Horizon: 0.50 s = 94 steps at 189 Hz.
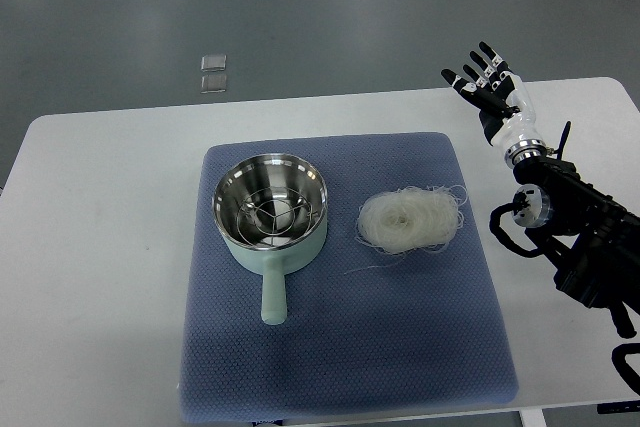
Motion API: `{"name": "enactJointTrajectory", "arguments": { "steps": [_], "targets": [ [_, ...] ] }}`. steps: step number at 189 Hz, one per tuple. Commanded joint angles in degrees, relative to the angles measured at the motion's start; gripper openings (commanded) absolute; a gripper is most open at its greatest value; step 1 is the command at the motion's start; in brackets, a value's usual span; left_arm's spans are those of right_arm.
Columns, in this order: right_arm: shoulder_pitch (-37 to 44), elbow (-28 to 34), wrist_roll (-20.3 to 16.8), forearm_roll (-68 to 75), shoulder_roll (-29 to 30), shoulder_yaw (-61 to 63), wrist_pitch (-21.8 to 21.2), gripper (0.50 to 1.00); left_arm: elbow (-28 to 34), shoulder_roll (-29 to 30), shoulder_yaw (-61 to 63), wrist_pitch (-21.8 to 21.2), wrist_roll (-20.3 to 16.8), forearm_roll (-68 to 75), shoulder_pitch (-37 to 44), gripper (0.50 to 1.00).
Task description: Put vermicelli into pot with right hand
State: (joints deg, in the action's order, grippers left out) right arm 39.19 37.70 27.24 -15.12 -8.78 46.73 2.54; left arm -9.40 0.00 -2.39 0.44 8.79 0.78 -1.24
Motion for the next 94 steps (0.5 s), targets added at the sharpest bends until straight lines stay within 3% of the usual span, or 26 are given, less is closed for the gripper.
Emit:
{"name": "enactJointTrajectory", "arguments": {
  "steps": [1,39,61,94],
  "targets": [
    [0.1,0.1,0.0,0.0,-0.1,-0.1,-0.1,0.928,0.0,0.0,0.0,0.0,0.0,0.0,-0.1,1.000],
    [0.5,1.0,-0.1,-1.0,-0.7,-0.5,-0.3,0.928,0.0,0.0,0.0,0.0,0.0,0.0,-0.1,1.000],
    [2.0,2.0,-0.2,-2.0,-4.0,-1.8,-1.2,0.928,0.0,0.0,-0.1,0.0,0.0,0.0,-0.1,1.000],
    [2.9,7.0,-0.3,-19.5,-11.7,-3.8,-5.0,0.928,0.0,0.0,-0.1,0.0,0.0,0.0,-0.1,1.000]
  ]
}}
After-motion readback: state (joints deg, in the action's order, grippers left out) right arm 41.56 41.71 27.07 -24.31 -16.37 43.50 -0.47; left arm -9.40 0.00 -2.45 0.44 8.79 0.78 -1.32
